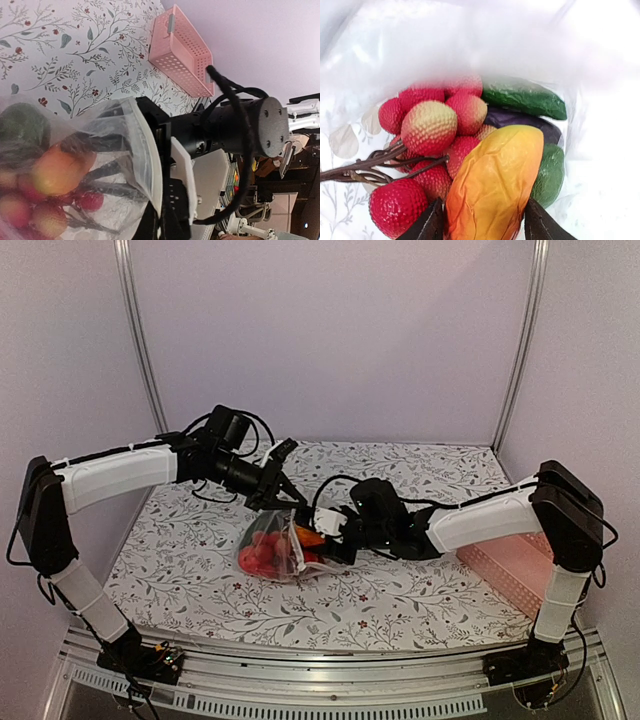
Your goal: Open the zip-top bag and remove the fake food
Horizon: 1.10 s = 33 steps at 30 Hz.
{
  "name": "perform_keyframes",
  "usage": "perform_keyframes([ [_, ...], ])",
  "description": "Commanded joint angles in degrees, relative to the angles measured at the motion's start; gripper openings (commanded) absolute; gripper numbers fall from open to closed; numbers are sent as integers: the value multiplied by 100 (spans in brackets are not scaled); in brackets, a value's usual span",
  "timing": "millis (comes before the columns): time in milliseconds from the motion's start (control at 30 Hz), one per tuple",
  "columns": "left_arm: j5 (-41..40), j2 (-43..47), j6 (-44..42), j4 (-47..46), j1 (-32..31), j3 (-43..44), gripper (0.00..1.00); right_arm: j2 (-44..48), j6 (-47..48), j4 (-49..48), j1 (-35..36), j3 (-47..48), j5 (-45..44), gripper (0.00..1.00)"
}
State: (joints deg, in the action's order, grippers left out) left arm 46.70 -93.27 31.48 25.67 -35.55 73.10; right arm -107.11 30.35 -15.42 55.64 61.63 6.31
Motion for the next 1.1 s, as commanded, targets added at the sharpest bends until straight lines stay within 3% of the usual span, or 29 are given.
perform_keyframes([
  [0, 582, 319, 49, -549, -92, 55, 0, -396, -217, 803, 26, -123, -353, 54],
  [67, 577, 309, 50, -554, -86, 60, 0, -413, -239, 819, 26, -89, -351, 52],
  [267, 384, 292, 31, -566, -84, 4, 0, -172, -378, 1039, 26, 153, -343, 29],
  [433, 100, 283, 53, -692, -75, -53, 0, 450, -636, 1018, 26, 192, -183, 20],
  [1067, -1133, 301, 204, -901, -61, -526, 0, 1749, -1605, 716, -118, -382, 309, 15],
])
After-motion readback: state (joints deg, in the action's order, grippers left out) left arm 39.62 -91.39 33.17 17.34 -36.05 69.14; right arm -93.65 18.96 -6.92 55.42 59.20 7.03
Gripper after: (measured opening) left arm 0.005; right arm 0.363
